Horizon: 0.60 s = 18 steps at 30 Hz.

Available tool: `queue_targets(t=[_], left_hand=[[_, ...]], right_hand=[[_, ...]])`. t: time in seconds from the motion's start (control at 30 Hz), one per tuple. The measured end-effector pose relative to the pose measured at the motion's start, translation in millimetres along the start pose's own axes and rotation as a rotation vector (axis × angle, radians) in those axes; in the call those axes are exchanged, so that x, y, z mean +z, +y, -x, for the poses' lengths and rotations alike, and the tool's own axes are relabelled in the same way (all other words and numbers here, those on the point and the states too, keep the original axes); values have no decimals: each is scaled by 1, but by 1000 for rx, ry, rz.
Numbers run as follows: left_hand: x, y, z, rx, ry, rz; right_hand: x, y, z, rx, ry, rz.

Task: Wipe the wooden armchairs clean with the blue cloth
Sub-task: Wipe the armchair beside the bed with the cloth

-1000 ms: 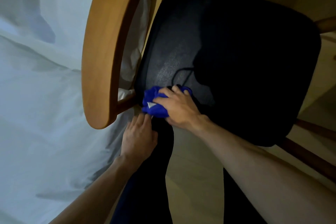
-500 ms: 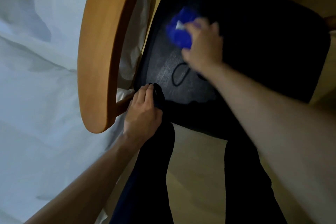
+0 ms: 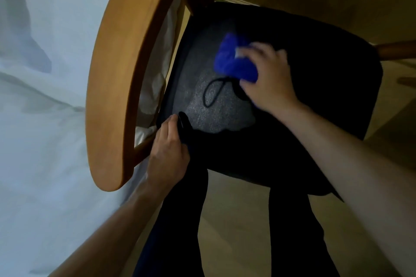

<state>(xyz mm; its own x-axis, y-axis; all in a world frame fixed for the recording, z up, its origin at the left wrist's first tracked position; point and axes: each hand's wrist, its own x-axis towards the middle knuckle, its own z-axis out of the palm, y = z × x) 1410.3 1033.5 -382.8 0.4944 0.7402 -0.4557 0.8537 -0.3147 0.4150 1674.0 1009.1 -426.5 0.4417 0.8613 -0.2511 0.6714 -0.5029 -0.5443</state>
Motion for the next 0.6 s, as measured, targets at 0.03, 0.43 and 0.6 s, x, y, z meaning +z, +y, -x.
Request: queue_targets(t=[0.03, 0.43, 0.6], left_hand=[[0, 1, -1, -1, 5, -7], [-7, 2, -10, -76, -70, 96], [1, 4, -1, -8, -64, 59]], right_hand=[[-2, 1, -20, 97, 41, 39], [42, -39, 73, -313, -473, -87], [23, -58, -63, -99, -27, -13]])
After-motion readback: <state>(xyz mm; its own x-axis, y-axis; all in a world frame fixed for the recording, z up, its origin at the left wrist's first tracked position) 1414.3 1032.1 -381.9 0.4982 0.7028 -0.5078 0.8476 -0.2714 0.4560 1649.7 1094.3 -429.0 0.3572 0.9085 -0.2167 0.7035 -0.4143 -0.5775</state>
